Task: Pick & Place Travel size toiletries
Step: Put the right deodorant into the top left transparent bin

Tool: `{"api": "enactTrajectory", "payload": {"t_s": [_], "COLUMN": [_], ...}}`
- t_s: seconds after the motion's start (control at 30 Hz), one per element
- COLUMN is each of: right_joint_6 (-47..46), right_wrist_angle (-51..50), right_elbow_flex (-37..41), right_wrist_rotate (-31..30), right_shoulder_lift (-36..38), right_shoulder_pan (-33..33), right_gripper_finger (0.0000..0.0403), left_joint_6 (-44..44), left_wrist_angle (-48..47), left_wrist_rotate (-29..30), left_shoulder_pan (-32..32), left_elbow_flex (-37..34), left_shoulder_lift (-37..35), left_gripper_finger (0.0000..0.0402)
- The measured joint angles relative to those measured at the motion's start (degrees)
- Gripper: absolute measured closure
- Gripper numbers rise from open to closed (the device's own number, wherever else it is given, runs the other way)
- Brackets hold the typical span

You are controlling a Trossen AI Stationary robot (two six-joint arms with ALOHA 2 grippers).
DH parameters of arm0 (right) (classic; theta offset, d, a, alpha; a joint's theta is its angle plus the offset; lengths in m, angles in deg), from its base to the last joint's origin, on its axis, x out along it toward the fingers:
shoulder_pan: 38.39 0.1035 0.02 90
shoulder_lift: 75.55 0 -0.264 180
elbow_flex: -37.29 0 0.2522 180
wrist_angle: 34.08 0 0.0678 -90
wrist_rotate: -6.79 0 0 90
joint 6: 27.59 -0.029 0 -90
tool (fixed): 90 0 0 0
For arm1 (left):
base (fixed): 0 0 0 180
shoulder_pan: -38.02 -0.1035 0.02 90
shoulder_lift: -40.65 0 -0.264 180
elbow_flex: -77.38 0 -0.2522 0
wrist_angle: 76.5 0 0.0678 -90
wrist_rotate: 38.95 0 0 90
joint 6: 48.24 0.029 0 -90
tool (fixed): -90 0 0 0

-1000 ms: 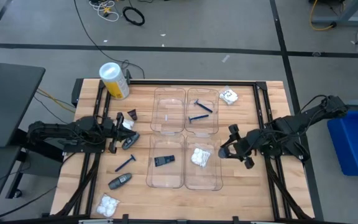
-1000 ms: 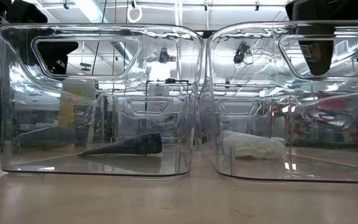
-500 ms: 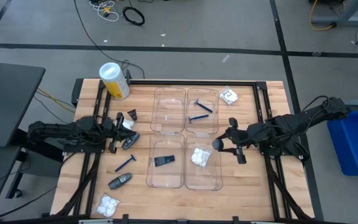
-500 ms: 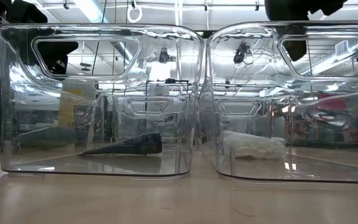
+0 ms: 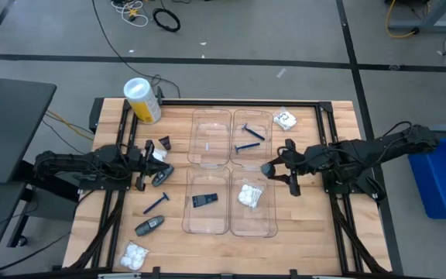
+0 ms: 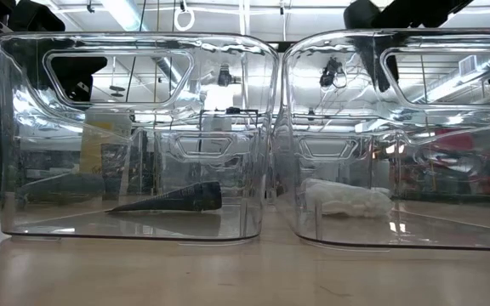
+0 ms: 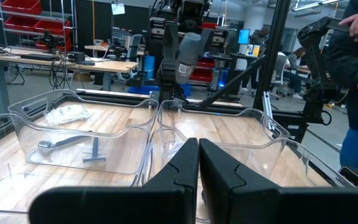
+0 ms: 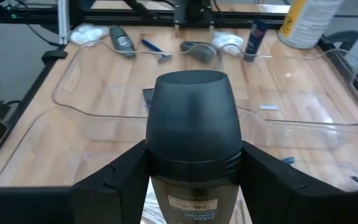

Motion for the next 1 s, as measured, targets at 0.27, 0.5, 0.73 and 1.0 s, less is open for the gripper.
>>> {"api": "enactTrajectory", "payload": {"t_s": [0.27, 0.5, 0.73, 1.0], "right_joint_6": [1.76, 3.04, 3.36, 3.38], "right_wrist_angle": [-0.41, -0.52, -0.56, -0.14], "right_elbow_flex": [-4.40, -11.35, -19.76, -28.74], "right_wrist_rotate": [2.72, 2.70, 2.72, 3.27], "right_shoulder_lift": [-5.06, -13.29, -22.68, -33.07], "right_shoulder_pan": [-9.41, -17.09, -23.13, -26.37], "right_gripper_finger": [0.0183, 0.0187, 0.0185, 0.0180], "left_joint_6": [-0.02, 0.00, -0.01, -0.01], "left_wrist_angle": [0.02, 0.02, 0.00, 0.00], "left_wrist_rotate": [0.00, 0.00, 0.00, 0.00], "left_shoulder_pan": [0.00, -0.01, -0.02, -0.01], "left_elbow_flex": [0.00, 0.00, 0.00, -0.01], "left_shoulder_lift": [0.00, 0.00, 0.00, 0.00], "left_gripper_finger": [0.0379, 0.0379, 0.0379, 0.0379]}}
